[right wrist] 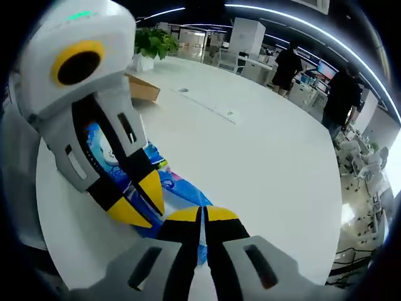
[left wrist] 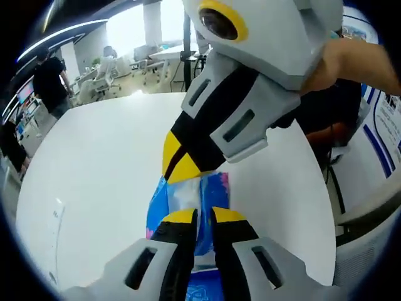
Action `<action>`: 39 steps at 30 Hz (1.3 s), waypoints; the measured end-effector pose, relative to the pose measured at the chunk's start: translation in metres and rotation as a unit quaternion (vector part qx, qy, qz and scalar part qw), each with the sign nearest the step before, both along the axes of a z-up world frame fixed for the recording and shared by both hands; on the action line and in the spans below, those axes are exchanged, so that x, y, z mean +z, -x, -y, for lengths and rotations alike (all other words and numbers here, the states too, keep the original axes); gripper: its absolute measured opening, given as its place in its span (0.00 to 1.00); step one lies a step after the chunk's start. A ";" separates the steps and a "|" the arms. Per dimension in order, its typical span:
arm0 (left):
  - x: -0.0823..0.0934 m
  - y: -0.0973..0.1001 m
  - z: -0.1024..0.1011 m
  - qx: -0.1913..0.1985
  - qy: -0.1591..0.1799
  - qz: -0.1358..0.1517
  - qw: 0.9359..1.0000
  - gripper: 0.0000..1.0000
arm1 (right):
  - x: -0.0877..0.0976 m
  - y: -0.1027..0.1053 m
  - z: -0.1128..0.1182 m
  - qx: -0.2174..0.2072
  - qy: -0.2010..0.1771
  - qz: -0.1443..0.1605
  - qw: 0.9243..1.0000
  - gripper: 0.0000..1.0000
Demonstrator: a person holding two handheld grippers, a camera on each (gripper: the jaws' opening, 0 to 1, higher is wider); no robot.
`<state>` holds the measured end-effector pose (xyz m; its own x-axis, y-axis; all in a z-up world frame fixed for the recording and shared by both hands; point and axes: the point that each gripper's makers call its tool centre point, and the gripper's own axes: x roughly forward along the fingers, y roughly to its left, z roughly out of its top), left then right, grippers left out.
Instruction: Operate the shoe box by opening the lid, removing the specified soft item, and placing it in the target area until the item is outside and the box remains undamaged.
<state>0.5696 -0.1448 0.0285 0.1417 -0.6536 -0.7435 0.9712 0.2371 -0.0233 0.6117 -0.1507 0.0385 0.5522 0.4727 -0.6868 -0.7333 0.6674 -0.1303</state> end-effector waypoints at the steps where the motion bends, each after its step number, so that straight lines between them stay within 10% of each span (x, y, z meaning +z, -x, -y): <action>1: 0.002 0.000 -0.002 0.001 -0.002 0.003 1.000 0.11 | 0.002 0.001 0.000 -0.002 -0.002 0.002 1.000 0.02; 19: 0.070 0.025 -0.055 0.057 0.055 -0.006 0.997 0.36 | 0.068 0.037 -0.013 -0.036 -0.040 0.027 0.998 0.20; 39: 0.135 0.056 -0.203 0.147 0.101 0.021 0.984 0.54 | 0.128 0.089 -0.096 0.019 -0.064 0.054 0.996 0.32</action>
<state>0.5135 0.0583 0.1633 0.3752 -0.7138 -0.5913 0.8624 0.5026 -0.0595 0.5228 -0.0550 0.1661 0.5998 0.5745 -0.5570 -0.7450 0.6550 -0.1266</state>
